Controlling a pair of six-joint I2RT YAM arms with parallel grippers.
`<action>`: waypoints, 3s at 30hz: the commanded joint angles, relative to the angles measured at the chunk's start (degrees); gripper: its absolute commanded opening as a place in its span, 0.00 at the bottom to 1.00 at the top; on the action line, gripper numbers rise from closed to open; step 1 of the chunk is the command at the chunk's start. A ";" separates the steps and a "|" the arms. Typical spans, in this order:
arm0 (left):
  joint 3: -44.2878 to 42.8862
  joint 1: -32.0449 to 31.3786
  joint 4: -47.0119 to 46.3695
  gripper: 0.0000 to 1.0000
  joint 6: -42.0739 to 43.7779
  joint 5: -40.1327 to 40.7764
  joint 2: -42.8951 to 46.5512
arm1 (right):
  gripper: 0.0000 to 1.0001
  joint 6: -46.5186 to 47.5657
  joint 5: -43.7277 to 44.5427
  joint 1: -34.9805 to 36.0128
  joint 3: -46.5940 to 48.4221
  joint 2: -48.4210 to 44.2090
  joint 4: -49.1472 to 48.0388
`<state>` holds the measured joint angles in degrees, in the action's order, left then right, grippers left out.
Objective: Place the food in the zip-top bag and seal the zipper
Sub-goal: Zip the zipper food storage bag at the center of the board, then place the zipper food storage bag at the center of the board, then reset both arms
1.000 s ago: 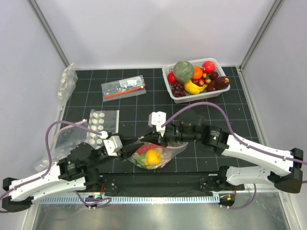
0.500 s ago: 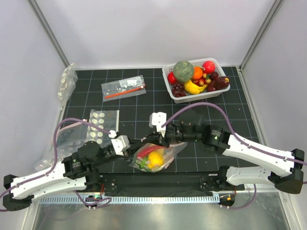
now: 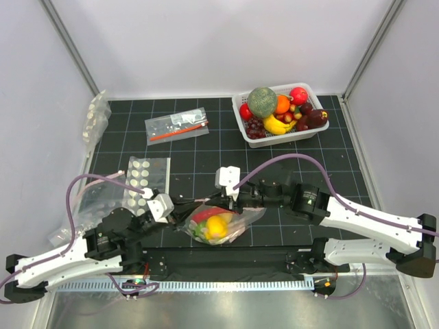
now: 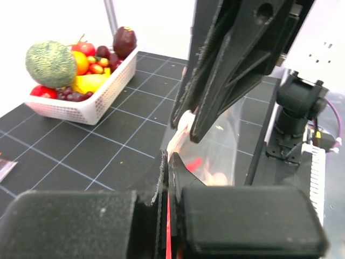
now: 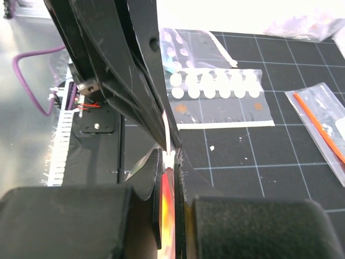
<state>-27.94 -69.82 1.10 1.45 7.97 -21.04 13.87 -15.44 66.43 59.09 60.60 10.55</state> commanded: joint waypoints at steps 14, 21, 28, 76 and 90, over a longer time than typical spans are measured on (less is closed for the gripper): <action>3.77 0.12 1.62 0.00 -2.07 34.82 15.50 | 0.01 -1.73 8.50 -0.08 1.01 -2.07 6.84; 4.30 0.21 3.03 0.00 -1.72 44.50 20.32 | 0.01 -6.13 15.17 -0.08 1.12 -5.13 14.41; 4.47 -0.05 3.20 0.00 -1.72 45.91 22.00 | 0.01 -10.17 23.08 -0.08 -1.08 -12.68 19.33; -3.51 11.64 0.51 1.00 -20.83 36.66 -7.46 | 1.00 -27.14 69.75 -0.08 -11.09 -13.63 -4.39; 0.52 9.35 8.92 1.00 -28.44 45.74 19.30 | 1.00 -26.00 83.38 -0.08 -26.91 -43.54 -12.39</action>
<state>-27.27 -59.94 8.56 -25.41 52.53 -0.75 -11.88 62.52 66.26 33.89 20.18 1.96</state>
